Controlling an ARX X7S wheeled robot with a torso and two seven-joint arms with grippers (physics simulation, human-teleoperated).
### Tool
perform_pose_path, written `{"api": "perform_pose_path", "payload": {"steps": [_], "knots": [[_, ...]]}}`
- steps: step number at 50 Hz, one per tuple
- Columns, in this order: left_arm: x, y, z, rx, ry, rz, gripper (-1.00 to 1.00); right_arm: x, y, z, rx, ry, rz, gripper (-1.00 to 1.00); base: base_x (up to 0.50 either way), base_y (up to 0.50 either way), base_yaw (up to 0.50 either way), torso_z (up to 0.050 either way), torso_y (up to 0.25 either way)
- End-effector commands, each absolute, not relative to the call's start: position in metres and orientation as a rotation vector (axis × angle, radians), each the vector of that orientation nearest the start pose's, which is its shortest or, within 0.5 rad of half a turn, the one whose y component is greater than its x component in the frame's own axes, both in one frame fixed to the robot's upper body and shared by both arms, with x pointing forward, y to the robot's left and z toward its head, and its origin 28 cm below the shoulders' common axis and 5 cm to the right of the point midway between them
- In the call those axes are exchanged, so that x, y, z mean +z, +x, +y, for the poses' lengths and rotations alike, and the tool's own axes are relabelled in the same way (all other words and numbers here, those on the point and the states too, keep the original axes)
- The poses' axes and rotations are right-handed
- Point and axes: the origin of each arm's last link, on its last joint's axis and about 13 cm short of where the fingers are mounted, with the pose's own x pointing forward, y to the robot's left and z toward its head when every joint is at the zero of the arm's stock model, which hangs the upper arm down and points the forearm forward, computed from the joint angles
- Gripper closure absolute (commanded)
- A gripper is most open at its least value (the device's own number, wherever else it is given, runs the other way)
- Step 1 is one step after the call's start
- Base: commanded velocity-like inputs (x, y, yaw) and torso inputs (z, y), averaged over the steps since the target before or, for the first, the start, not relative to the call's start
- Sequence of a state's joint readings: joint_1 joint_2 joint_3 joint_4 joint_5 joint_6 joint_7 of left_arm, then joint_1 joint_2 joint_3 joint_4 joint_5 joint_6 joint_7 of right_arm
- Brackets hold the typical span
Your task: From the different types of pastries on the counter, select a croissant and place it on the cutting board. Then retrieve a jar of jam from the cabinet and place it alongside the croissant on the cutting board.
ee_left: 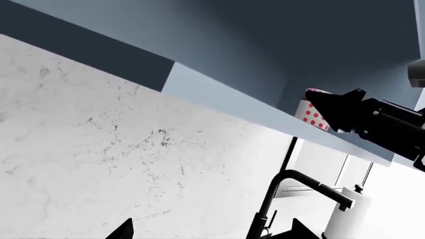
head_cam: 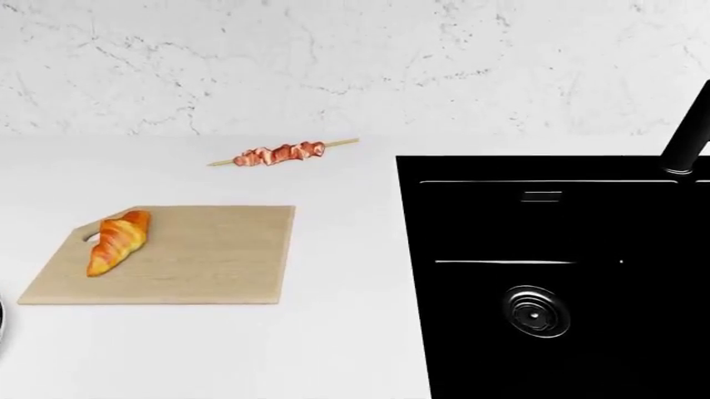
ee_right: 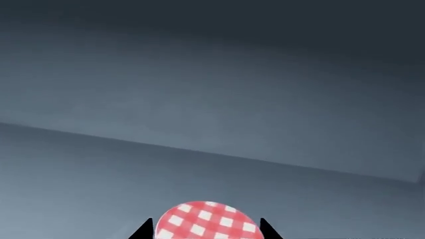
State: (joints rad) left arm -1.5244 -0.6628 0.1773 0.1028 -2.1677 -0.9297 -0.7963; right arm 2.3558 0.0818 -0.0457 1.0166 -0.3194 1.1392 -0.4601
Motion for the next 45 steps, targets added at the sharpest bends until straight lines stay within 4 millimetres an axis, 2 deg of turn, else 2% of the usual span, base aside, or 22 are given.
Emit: {"api": "perform_pose_path", "payload": {"steps": [1,10,30,45], "knots": [[0.421,0.209,0.257,-0.69,-0.43,-0.12,-1.0,0.571,0.274,-0.152,0.069,-0.127,-0.165,1.0,0.0,0.0,0.0,0.0,0.0],[0.422,0.209,0.257,-0.691,-0.43,-0.123,-1.0,0.572,0.271,-0.152,0.067,-0.126,-0.181,1.0,0.0,0.0,0.0,0.0,0.0],[0.425,0.205,0.259,-0.691,-0.444,-0.135,-1.0,0.592,0.245,-0.14,0.125,-0.153,-0.38,1.0,0.0,0.0,0.0,0.0,0.001],[0.425,0.205,0.259,-0.691,-0.448,-0.137,-1.0,0.592,0.255,-0.136,0.143,-0.16,-0.389,1.0,0.0,0.0,0.0,0.0,0.248]]}}
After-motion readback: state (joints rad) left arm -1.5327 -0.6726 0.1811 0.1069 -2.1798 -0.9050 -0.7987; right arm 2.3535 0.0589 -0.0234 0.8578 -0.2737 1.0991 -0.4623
